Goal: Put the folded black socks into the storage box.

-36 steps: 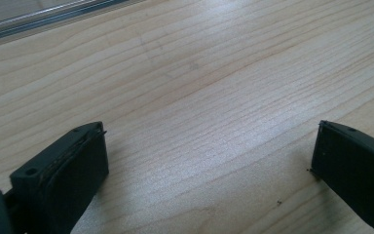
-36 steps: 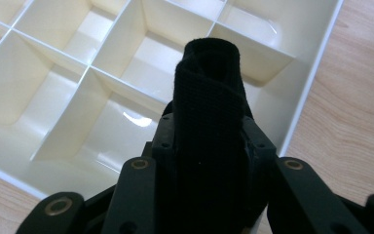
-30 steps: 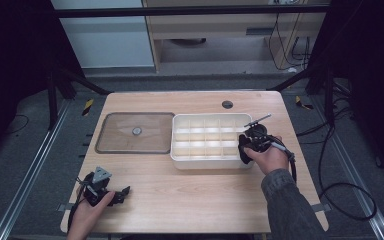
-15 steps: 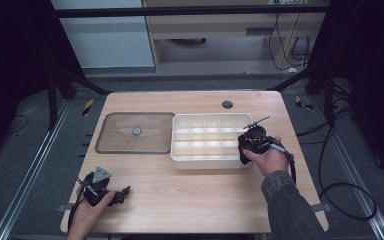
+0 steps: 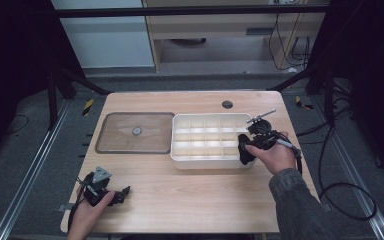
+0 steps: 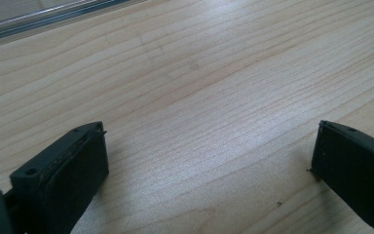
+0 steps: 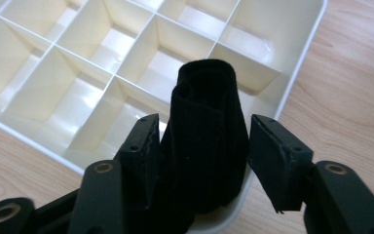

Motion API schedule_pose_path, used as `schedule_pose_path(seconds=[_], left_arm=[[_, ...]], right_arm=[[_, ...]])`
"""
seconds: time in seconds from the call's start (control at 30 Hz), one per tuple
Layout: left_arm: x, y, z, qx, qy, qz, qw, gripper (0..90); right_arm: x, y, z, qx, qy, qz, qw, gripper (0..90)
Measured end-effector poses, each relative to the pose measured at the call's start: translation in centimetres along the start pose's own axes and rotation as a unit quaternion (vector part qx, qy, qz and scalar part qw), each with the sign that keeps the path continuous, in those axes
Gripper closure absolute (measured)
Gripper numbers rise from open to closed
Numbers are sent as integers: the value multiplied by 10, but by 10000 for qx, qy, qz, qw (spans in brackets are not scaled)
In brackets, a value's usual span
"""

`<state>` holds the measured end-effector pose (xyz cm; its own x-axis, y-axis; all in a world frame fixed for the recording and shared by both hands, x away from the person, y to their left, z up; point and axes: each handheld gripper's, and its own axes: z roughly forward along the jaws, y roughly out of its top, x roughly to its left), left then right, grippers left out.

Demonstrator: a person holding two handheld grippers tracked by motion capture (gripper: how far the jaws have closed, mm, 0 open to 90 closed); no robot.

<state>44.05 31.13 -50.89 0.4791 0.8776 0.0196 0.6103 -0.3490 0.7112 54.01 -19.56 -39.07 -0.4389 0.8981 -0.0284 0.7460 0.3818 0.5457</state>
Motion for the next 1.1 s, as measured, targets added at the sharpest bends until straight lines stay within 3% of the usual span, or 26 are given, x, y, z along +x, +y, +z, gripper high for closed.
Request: schedule_pose_path(seconds=[0.43,0.73,0.8,1.1], left_arm=[[0,0,0,1,-1,-3,10000,0],[0,0,0,-3,0,-6,10000,0],[0,0,0,2,-4,-3,10000,0],[-1,0,1,-40,4,-60,10000,0]], right_arm=[[-7,9,-30,-323,4,63,9995,251],[-14,14,-51,-485,62,126,9987,207],[-16,15,-56,-518,80,100,9986,270],[-16,24,-74,-608,97,-57,9981,703]])
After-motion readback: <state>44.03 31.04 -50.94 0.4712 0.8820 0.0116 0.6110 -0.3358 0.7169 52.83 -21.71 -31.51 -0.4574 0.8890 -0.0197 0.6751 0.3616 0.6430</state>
